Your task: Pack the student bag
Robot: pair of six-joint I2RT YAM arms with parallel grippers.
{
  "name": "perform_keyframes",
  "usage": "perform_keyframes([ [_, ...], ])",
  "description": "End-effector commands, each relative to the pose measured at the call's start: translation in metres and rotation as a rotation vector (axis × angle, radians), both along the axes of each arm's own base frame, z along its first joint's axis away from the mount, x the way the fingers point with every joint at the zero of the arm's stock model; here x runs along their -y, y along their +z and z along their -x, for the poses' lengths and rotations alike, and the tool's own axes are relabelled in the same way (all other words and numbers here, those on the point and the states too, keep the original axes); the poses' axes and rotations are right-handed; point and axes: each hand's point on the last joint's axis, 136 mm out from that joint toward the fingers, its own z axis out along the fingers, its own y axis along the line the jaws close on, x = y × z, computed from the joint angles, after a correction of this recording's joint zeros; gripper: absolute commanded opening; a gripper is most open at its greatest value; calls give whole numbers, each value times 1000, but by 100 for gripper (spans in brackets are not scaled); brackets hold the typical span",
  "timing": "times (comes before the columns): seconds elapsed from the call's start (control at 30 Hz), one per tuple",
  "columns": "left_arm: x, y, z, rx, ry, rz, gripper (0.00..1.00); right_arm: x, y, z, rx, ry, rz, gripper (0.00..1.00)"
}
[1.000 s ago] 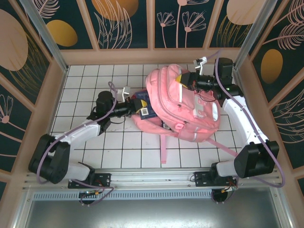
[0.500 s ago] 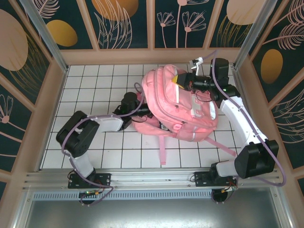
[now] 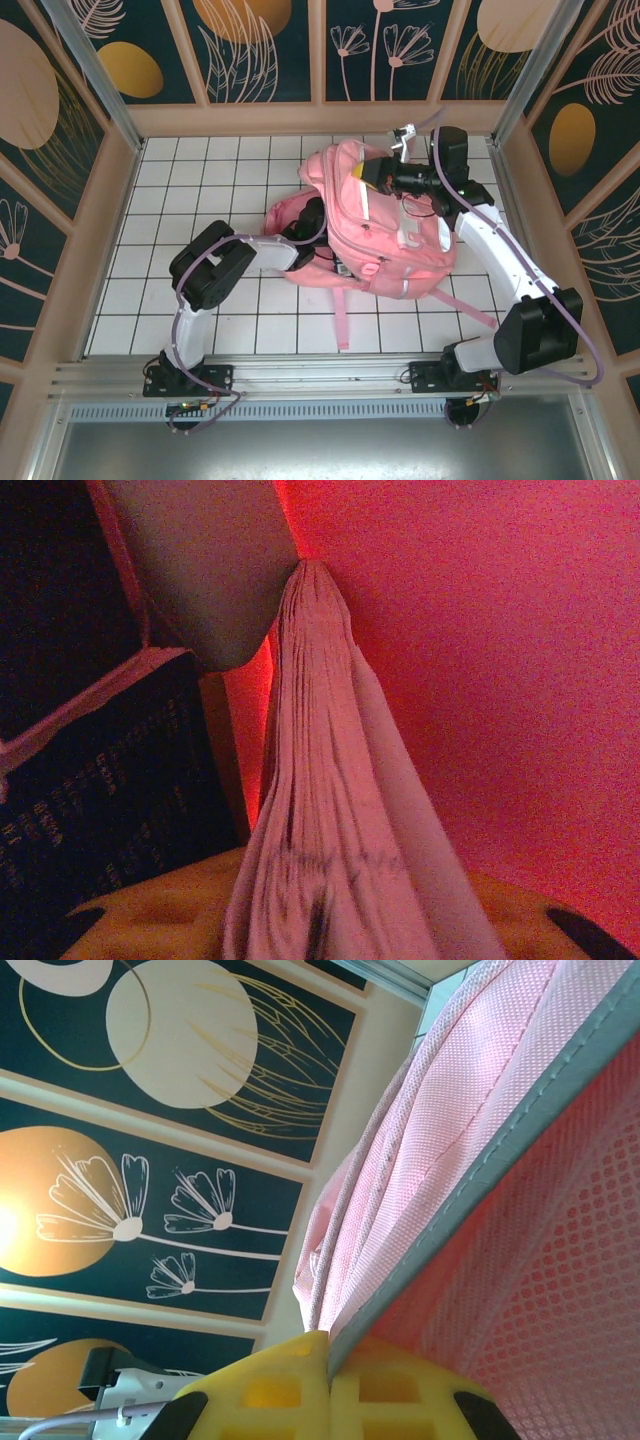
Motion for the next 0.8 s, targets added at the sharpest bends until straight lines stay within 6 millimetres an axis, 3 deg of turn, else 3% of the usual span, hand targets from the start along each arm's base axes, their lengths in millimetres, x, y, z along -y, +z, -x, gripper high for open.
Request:
perform_keyframes([
  [0.0,3,8,5,65,-9,-62,60,-12,49,13,243,71,-72,0],
  [0.13,-15,21,4,114,29,-85,75,-3,51,11,257,40,-55,0],
  [0.33,-43,40,4,166,67,-71,90,12,43,8,254,1,-38,0],
  [0.63,-66,74,9,245,67,-30,95,19,40,9,256,-13,-38,0],
  [0.77,-90,82,12,254,101,-24,95,22,37,8,259,-16,-28,0],
])
